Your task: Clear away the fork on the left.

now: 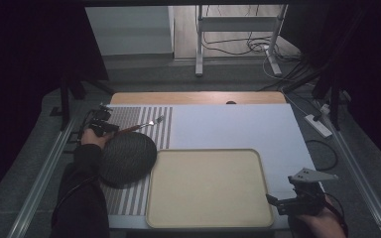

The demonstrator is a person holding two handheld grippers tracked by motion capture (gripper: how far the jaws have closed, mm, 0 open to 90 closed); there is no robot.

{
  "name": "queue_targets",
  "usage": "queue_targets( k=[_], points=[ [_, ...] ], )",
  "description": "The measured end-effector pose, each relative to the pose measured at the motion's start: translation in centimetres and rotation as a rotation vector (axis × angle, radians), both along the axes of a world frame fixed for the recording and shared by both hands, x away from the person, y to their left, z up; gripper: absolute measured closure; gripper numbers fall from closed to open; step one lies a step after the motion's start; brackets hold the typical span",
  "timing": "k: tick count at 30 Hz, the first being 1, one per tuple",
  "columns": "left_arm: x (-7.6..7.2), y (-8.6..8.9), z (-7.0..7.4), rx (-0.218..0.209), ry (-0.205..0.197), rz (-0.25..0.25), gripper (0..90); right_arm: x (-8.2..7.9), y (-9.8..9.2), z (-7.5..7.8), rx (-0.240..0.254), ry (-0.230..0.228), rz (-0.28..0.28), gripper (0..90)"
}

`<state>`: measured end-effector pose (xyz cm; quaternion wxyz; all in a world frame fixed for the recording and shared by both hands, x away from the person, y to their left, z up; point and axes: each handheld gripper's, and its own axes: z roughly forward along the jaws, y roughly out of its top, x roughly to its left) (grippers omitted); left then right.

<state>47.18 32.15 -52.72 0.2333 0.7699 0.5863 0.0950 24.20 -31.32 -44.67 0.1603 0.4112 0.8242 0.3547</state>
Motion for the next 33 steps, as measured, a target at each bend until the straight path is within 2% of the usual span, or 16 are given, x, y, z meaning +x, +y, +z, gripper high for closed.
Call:
queue_targets(
  k=[4,6,9,10,12,13,14,15,16,18,20,21,24,25,27,33],
  points=[
    [-0.2,-0.3,0.1,0.013,0.009,-0.017,89.0,0.0,0.0,0.0,0.0,0.0,0.001,0.7],
    [0.0,-0.2,0.4,0.003,-0.017,-0.005,88.0,0.0,0.0,0.0,-0.003,-0.002,0.001,0.6],
    [0.0,-0.1,0.8,-0.017,-0.036,0.001,80.9,0.0,0.0,0.0,-0.003,-0.002,0.001,0.7],
    [0.1,-0.1,1.1,-0.046,-0.055,-0.015,70.7,0.0,0.0,0.0,0.0,-0.001,0.0,0.7],
    [0.2,-0.2,1.3,-0.044,-0.063,-0.027,57.9,0.0,0.0,0.0,0.001,0.0,-0.001,0.7],
    [0.3,-0.3,1.4,-0.04,-0.064,-0.028,57.9,0.0,0.0,0.0,0.001,0.0,-0.001,0.7],
    [0.4,-0.4,1.4,-0.053,-0.063,-0.036,47.1,0.0,0.0,0.0,0.0,0.0,0.001,0.7],
    [0.6,-0.5,1.5,-0.07,-0.059,-0.048,47.1,0.0,0.0,0.0,0.0,0.0,0.001,0.7],
    [0.8,-0.8,1.5,-0.067,-0.06,-0.07,37.9,0.0,0.0,0.0,-0.003,-0.001,0.001,0.6],
    [1.1,-1.1,1.7,-0.064,-0.067,-0.086,30.2,0.0,0.0,0.0,0.0,0.0,0.0,0.7],
    [1.3,-1.4,1.7,-0.065,-0.064,-0.09,27.3,0.0,0.0,0.0,0.0,0.0,0.0,0.7],
    [1.5,-1.5,1.7,-0.061,-0.06,-0.097,18.4,0.0,0.0,0.0,0.0,0.0,0.0,0.7],
    [2.0,-2.1,1.6,-0.052,-0.048,-0.124,9.5,0.0,0.0,0.0,0.0,-0.001,0.001,0.7],
    [2.2,-2.4,1.5,-0.044,-0.042,-0.129,9.5,0.0,0.0,0.0,0.0,-0.002,0.001,0.6],
    [2.7,-3.2,1.2,-0.013,-0.014,-0.182,0.9,0.0,0.0,0.0,0.001,-0.002,0.002,0.7],
    [3.7,-4.5,0.6,0.046,0.019,-0.208,0.5,0.0,0.0,0.0,0.003,-0.003,0.003,0.7]
  ],
)
